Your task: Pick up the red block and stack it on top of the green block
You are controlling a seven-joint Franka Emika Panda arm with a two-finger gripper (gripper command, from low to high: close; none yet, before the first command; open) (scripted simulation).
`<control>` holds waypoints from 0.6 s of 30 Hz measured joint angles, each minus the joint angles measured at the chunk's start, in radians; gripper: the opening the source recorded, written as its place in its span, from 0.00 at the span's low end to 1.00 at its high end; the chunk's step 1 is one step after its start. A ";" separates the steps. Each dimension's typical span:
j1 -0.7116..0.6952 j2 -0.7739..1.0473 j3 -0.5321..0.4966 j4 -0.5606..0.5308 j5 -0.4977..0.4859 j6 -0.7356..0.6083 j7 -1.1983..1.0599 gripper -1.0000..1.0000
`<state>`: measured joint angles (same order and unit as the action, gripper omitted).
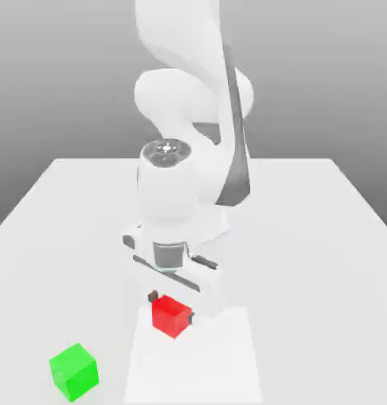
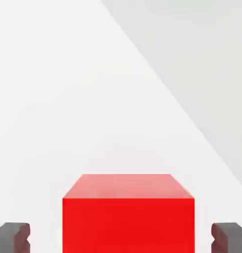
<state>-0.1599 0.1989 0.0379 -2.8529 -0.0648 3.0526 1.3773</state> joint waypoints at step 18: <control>-0.012 -0.261 0.032 -0.033 0.085 -0.226 -0.060 0.00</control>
<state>-0.1722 -0.0622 0.0701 -2.8863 0.0203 2.8267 1.3175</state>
